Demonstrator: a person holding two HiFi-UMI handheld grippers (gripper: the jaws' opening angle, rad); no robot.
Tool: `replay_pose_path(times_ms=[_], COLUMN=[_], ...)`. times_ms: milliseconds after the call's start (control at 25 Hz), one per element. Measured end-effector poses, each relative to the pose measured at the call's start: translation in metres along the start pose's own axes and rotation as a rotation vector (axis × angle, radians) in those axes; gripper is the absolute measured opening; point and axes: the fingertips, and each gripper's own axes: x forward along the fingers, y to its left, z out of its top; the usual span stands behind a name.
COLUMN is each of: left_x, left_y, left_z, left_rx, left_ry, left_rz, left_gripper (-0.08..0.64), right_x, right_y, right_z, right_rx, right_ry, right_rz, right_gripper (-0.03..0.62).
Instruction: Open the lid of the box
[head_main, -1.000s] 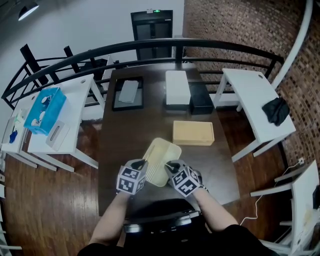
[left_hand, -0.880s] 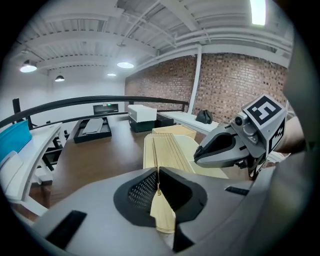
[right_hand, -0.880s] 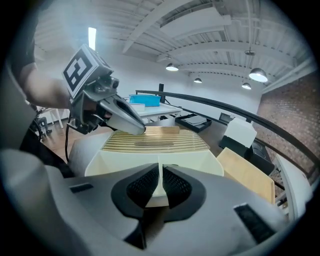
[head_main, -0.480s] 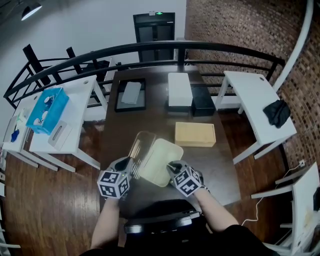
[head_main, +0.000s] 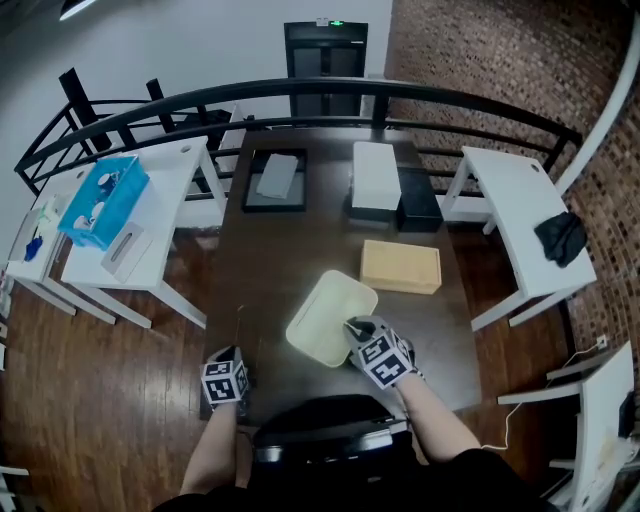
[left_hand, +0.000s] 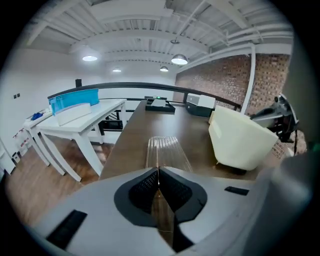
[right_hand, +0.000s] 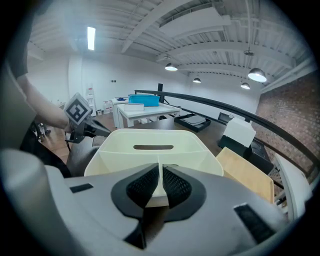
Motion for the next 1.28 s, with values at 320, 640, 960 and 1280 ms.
replay_pose_path(times_ms=[320, 640, 960, 1280], left_x=[0.025, -0.019, -0.117, -0.165], left_y=[0.0, 0.006, -0.021, -0.056], left_z=[-0.022, 0.026, 0.133, 0.174], left_rx=[0.026, -0.114, 0.004, -0.053], left_ry=[0.008, -0.2, -0.573, -0.732], left_rz=[0.065, -0.008, -0.223, -0.353], left_gripper=[0.002, 0.126, 0.0, 0.0], right_x=[0.004, -0.015, -0.149, -0.235], right_y=[-0.002, -0.01, -0.111, -0.142], right_z=[-0.002, 0.012, 0.007, -0.031], right_rx=[0.017, 0.225, 0.564, 0.591], right_ry=[-0.012, -0.167, -0.583, -0.664], right_rz=[-0.019, 0.033, -0.239, -0.459], right_gripper=[0.032, 0.035, 0.003, 0.001])
